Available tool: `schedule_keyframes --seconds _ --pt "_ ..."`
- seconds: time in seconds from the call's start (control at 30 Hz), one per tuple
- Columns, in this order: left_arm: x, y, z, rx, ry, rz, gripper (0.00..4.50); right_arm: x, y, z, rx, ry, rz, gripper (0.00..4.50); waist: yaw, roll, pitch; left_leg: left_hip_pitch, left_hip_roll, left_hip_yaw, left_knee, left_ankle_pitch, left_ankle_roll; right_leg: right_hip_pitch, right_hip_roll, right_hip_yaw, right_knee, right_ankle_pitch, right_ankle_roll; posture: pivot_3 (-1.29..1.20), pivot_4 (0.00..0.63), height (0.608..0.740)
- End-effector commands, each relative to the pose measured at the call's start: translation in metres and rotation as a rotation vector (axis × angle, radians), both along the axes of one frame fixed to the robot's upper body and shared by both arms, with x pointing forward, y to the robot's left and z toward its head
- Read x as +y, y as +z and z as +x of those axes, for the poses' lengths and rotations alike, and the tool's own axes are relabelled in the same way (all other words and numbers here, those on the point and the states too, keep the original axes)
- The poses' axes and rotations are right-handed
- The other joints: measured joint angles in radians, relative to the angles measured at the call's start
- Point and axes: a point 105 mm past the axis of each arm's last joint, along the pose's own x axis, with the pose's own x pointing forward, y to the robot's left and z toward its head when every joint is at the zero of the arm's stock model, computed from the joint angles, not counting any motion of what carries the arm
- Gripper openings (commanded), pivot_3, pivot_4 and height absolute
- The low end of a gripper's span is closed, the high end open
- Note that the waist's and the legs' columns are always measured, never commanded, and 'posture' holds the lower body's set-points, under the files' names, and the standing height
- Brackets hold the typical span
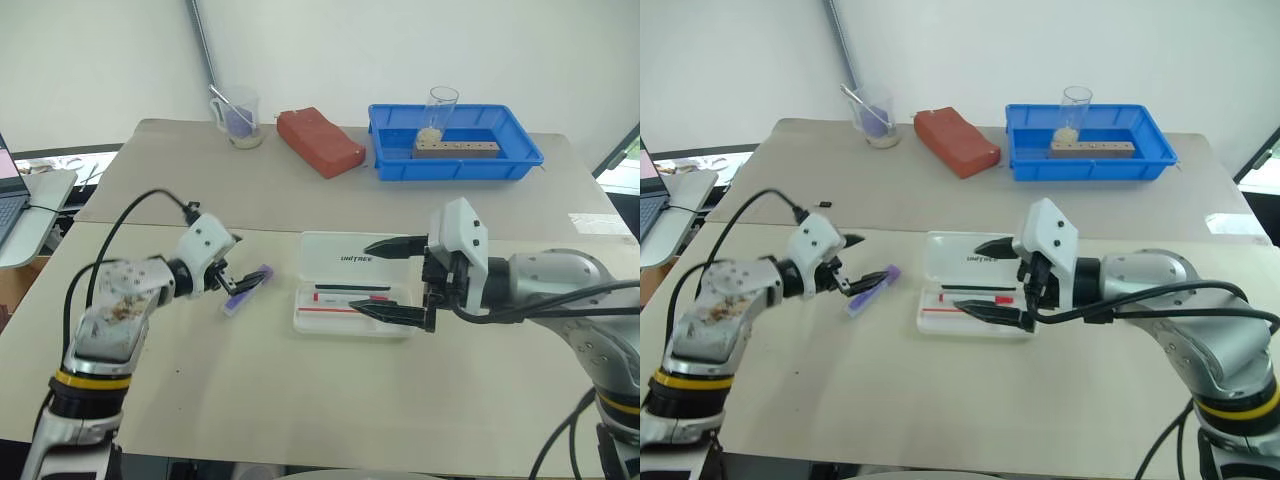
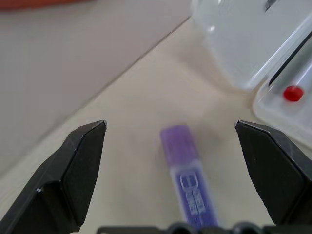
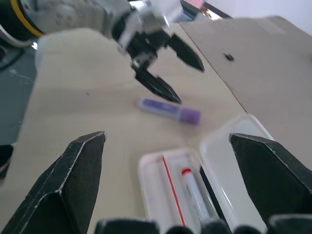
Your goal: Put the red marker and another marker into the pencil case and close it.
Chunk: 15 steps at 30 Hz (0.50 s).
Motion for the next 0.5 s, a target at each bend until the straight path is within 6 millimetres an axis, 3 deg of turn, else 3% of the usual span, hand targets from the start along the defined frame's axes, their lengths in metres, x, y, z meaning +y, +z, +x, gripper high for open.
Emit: schedule_keyframes --seconds 0.03,0.2,0.23,0.3,0.47,0.5 --pt "0.004 -0.005 0.002 -0.016 0.075 0.007 4.49 0.007 0.011 -0.002 -0.031 0.057 0.012 4.50 0.002 -0.001 0.000 0.000 0.000 0.000 0.000 0.000 0.000 0.000 0.000 0.000 0.000 0.000 0.000 0.00 0.150 0.740" --pt "0.006 -0.025 -0.004 0.072 0.131 -0.034 4.49 0.012 0.021 -0.001 -0.066 0.090 0.021 4.50 -0.002 0.000 0.000 0.000 0.000 0.000 -0.001 0.000 0.000 0.000 0.000 0.000 0.000 0.000 -0.001 0.00 0.150 0.740" --pt "0.008 -0.028 -0.006 0.084 0.146 -0.040 4.25 0.013 0.022 0.000 -0.069 0.092 0.023 4.50 -0.004 0.000 0.000 0.000 0.000 0.000 -0.001 0.000 0.000 -0.001 0.000 0.000 0.000 0.000 -0.001 0.00 0.150 0.740" --pt "0.009 -0.032 -0.010 0.107 0.148 -0.049 3.68 0.013 0.024 0.000 -0.072 0.095 0.025 4.50 -0.006 0.000 0.000 0.000 0.000 0.000 -0.001 0.000 0.000 -0.001 0.000 0.000 0.000 0.000 -0.001 0.00 0.150 0.740" --pt "0.013 -0.039 -0.019 0.146 0.147 -0.038 1.20 0.012 0.026 0.002 -0.077 0.088 0.019 4.50 -0.007 0.000 -0.001 0.001 0.001 0.000 -0.002 0.000 0.000 -0.001 -0.001 0.000 0.000 0.000 -0.002 0.00 0.150 0.740" --pt "0.016 -0.039 -0.019 0.141 0.150 -0.026 0.91 0.012 0.026 0.003 -0.077 0.083 0.019 4.50 -0.007 0.000 -0.001 0.001 0.001 0.000 -0.002 0.000 0.000 0.000 -0.001 0.000 0.000 0.000 -0.002 0.00 0.150 0.740"
